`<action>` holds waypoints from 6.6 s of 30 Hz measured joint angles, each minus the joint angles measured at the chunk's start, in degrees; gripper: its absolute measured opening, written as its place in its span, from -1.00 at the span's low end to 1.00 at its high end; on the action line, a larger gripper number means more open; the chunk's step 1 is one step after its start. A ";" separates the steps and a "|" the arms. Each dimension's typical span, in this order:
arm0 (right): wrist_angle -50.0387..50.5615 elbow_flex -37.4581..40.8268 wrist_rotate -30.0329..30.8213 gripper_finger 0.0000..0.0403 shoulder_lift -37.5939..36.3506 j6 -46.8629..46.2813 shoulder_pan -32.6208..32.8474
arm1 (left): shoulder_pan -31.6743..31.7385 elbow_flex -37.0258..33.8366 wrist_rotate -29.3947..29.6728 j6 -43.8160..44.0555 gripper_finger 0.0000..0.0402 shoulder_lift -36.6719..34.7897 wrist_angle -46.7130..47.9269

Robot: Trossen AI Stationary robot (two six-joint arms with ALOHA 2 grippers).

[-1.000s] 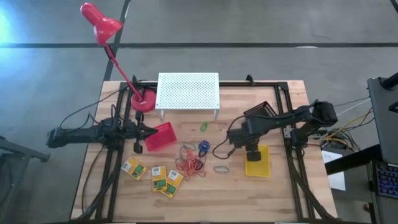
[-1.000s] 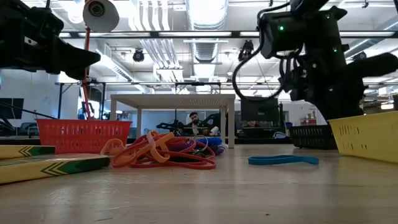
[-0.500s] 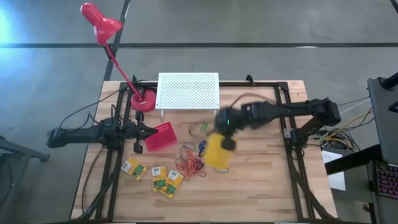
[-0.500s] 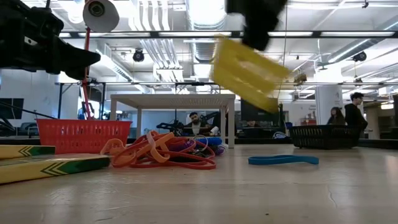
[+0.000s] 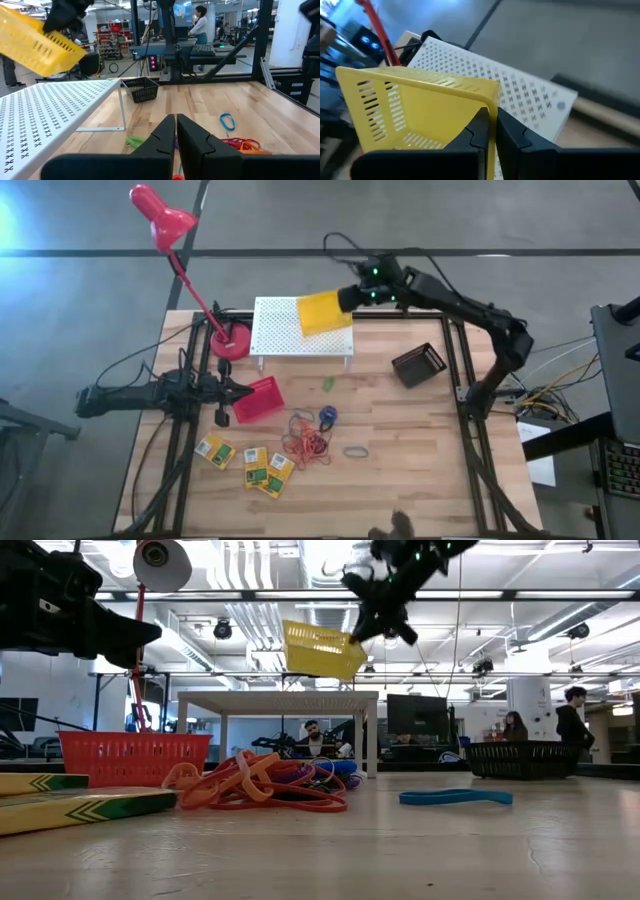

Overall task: Pick & Place Office Desk Supplies
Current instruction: Put the yellow bin on the shelf, then put the black bin on the shelf

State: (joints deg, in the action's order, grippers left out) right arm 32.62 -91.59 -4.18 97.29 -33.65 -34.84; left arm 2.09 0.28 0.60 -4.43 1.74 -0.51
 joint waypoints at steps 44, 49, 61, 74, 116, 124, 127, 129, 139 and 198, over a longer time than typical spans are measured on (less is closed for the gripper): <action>4.56 0.04 1.69 -0.10 -3.42 32.98 8.55 | 0.00 0.00 0.00 0.00 -0.88 0.00 -0.02; 3.81 -0.76 -0.99 -0.08 1.19 38.21 10.20 | 0.00 0.01 0.00 0.00 -0.88 0.00 -0.01; 14.36 -16.95 0.14 -0.09 15.54 45.90 9.15 | 0.01 0.01 0.00 0.00 -0.88 -0.02 -0.02; 31.73 -33.58 1.37 -0.77 25.46 52.76 9.12 | 0.01 0.01 0.00 0.01 -0.88 0.00 -0.01; 43.69 -33.48 6.89 -0.31 17.04 51.60 10.99 | 0.01 0.00 0.00 0.00 -0.88 0.00 -0.02; 55.05 -23.86 6.37 -0.33 5.10 38.76 18.69 | 0.00 0.00 -0.02 0.00 -0.88 0.00 0.00; 54.57 -13.69 6.53 -0.35 -1.66 33.50 20.85 | 0.00 0.00 0.00 0.00 -0.88 0.00 0.00; 53.55 -5.86 6.53 -0.35 -6.47 30.63 21.89 | 0.02 0.01 0.00 0.01 -0.88 0.00 0.00; 46.79 25.09 8.32 -0.13 -22.88 35.41 21.69 | 0.00 0.00 0.00 0.00 -0.88 0.00 -0.02; 46.46 -38.09 10.58 -0.96 19.42 31.70 35.64 | 0.00 0.00 0.00 0.01 -0.88 -0.01 0.00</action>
State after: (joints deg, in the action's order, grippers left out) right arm 79.08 -129.68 6.40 116.71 -1.95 0.81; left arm 2.09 0.28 0.60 -4.41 1.72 -0.51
